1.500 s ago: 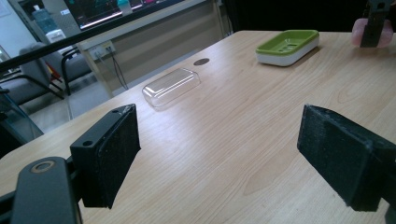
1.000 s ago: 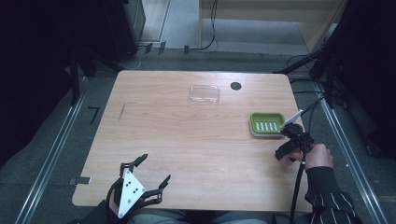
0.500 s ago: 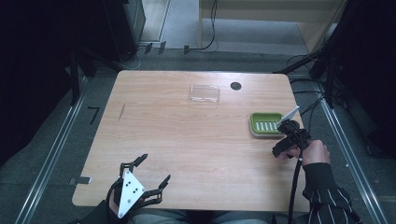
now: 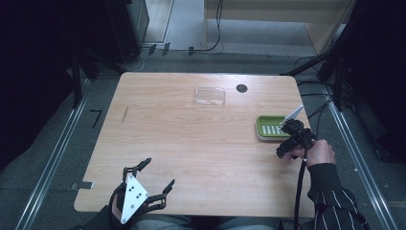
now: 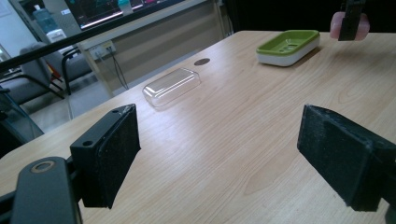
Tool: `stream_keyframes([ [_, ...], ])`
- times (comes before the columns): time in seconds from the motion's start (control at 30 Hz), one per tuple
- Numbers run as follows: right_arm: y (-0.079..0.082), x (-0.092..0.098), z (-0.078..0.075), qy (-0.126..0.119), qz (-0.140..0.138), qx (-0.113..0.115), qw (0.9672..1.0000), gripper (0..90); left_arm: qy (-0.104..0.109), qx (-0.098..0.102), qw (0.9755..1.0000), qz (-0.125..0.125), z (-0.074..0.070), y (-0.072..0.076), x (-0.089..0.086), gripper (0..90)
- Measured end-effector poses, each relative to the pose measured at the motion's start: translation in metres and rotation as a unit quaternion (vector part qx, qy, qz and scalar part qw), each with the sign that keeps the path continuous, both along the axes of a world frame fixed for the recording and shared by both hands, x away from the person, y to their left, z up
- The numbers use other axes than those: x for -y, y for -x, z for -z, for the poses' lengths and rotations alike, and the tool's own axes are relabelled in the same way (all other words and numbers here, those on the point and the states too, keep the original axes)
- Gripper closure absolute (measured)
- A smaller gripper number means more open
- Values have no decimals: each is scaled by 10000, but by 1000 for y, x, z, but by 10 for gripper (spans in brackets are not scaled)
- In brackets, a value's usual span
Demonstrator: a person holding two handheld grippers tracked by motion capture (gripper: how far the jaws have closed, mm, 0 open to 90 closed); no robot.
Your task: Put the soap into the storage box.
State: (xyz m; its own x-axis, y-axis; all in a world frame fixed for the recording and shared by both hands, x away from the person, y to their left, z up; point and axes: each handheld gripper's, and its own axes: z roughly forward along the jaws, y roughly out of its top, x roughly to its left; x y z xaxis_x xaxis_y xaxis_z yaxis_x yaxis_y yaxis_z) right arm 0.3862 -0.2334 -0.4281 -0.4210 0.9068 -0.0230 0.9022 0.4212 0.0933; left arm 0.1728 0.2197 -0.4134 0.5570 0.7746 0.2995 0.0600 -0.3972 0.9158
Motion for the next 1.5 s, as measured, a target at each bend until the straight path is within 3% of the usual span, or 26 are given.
stream_keyframes([
  [0.63, -16, -8, -7, 24, -62, 15, 10000, 141, -13, -1, 10000, 12, 0, 0, 0, 136],
  [1.5, -40, -1, -16, -35, 34, 120, 9999, 141, -21, -5, 10000, 9, 0, 0, 0, 136],
])
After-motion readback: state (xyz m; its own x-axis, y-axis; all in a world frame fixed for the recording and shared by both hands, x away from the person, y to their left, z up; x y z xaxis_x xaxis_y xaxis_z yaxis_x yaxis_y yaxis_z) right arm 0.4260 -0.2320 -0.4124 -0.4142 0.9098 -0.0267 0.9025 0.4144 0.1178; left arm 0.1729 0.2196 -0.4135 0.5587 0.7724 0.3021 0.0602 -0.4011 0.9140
